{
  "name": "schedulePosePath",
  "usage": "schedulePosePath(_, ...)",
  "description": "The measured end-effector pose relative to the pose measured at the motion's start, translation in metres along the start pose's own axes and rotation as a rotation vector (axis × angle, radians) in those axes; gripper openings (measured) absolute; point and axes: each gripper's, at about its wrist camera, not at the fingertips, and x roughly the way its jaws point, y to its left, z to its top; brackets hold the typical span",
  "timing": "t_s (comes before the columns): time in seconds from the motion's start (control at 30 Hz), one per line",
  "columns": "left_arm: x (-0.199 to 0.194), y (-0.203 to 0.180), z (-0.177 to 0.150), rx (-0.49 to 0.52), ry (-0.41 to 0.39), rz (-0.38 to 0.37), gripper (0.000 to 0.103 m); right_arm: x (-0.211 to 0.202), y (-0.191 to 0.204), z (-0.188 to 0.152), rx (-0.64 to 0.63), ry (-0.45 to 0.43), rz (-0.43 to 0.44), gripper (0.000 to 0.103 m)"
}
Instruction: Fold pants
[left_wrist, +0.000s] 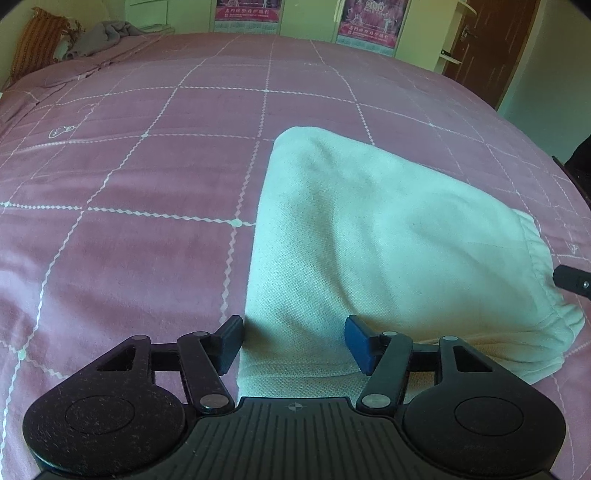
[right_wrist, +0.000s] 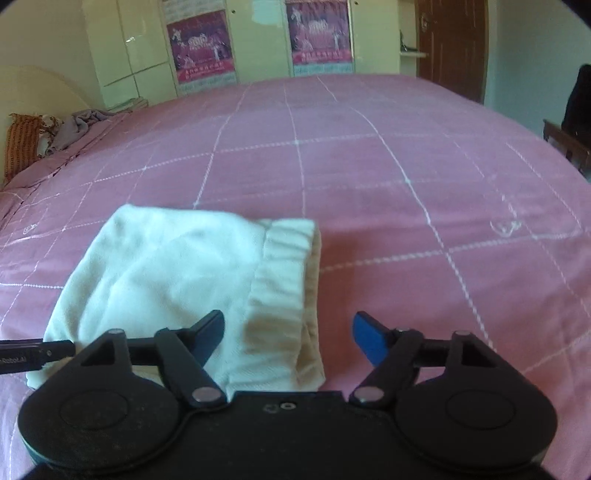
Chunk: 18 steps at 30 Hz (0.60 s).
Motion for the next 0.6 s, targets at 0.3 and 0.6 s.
schedulePosePath(0.3, -0.003, 0.007, -0.005, -0.044, 0.003, -0.035, 0.060, 0.017, 0.064, -0.025, -0.308, 0.070, 0.053, 0.042)
schedulePosePath(0.6, 0.014, 0.031, 0.012, -0.155, 0.066, -0.158, 0.060, -0.004, 0.035, -0.004, -0.153, 0.047, 0.095, 0.076)
